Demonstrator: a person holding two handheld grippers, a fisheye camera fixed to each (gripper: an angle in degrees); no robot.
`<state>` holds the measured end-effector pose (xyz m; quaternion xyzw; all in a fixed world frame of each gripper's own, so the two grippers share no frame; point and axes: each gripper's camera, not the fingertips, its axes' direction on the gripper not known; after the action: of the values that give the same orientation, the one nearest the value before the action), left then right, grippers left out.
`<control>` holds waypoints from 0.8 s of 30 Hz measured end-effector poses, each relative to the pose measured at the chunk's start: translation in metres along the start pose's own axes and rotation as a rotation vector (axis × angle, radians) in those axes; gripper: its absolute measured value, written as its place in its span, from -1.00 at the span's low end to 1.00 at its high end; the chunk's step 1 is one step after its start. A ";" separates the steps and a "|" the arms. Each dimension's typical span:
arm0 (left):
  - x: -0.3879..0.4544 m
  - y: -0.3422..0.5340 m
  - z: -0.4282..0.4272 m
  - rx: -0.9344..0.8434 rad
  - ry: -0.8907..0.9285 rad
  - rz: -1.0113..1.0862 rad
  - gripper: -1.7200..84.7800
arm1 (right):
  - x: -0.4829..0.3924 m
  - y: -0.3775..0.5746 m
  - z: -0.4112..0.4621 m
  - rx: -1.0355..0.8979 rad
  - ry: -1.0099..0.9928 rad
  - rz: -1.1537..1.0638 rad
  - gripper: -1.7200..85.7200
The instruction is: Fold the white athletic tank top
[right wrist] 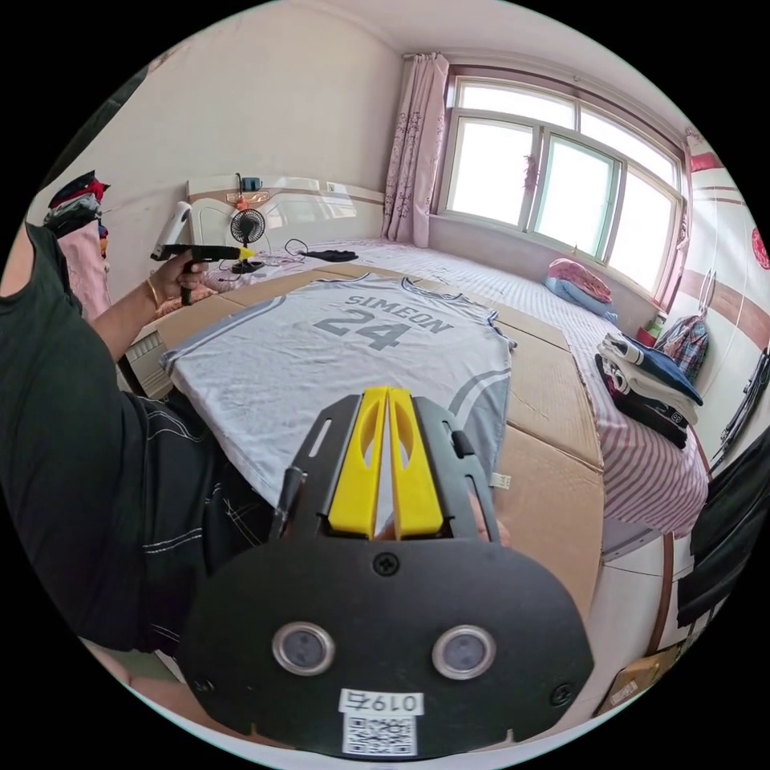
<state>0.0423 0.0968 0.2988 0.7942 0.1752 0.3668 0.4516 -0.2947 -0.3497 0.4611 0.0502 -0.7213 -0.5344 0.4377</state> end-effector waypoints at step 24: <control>0.278 0.125 -0.079 -0.149 -0.263 0.330 -0.94 | -0.067 0.009 -0.012 -0.009 -0.154 -0.196 -0.98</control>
<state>0.1634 0.2465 0.5480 0.8177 -0.0450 0.3408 0.4618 -0.2417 -0.3182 0.4300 0.0775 -0.7420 -0.5802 0.3268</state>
